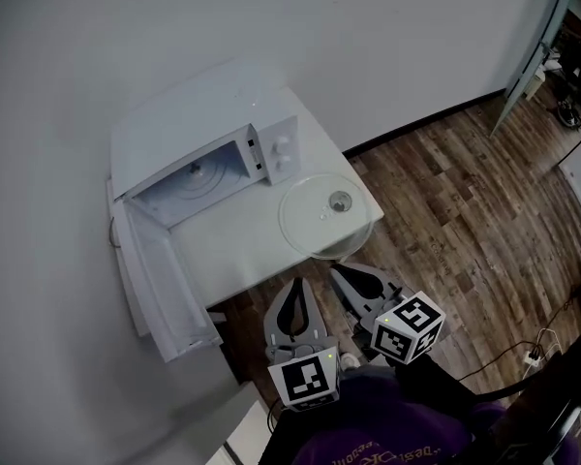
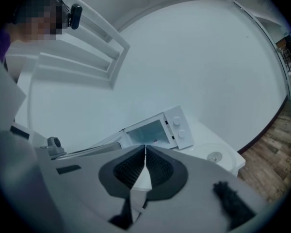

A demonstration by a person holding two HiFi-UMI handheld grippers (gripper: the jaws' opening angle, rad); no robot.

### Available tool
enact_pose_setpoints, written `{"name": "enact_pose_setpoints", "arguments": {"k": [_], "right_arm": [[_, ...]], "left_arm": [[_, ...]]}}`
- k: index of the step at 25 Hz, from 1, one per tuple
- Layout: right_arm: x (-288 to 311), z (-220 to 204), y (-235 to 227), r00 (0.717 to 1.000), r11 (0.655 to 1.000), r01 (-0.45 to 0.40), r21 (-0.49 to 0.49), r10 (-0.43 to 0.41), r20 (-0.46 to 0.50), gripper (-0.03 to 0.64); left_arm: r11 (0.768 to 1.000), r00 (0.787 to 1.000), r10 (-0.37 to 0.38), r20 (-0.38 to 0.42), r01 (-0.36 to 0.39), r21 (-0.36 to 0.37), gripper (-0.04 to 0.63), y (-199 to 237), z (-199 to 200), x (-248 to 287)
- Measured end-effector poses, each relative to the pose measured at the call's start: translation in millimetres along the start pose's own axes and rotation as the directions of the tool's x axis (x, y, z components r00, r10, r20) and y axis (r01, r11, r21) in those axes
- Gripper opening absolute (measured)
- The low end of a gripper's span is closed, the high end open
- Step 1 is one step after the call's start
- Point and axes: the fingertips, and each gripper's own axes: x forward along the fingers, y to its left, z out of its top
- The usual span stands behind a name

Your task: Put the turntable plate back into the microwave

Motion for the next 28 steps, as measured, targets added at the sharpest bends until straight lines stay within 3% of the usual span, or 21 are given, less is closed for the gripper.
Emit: {"name": "enact_pose_setpoints", "arguments": {"k": [9, 17, 20, 25, 28], "right_arm": [[29.3, 4.4, -29.3, 0.993, 0.993, 0.108, 0.046, -0.111, 0.051, 0.012], [25.9, -19.3, -62.3, 0.976, 0.974, 0.216, 0.066, -0.215, -0.017, 0.014], [20.3, -31.4, -77.3, 0.975, 0.969, 0.222, 0.105, -0.217, -0.056, 0.015], [16.0, -55.2, -103.8, 0.967, 0.963, 0.224, 0.151, -0.201, -0.155, 0.085], [11.3, -70.6, -121.2, 0.955, 0.955, 0.246, 0.165, -0.21, -0.211, 0.104]], "left_arm": [[0.993, 0.993, -0.112, -0.035, 0.111, -0.032, 0.005, 23.9, -19.1, 38.6], [0.96, 0.951, -0.274, -0.142, 0.261, -0.104, 0.005, 4.0, -59.6, 67.1], [0.955, 0.946, -0.281, -0.16, 0.259, -0.148, 0.005, -1.9, -74.7, 70.3], [0.943, 0.942, -0.26, -0.212, 0.2, -0.266, 0.009, -6.6, -97.1, 76.6], [0.905, 0.929, -0.294, -0.226, 0.194, -0.377, 0.122, -16.9, -114.1, 81.4]]}}
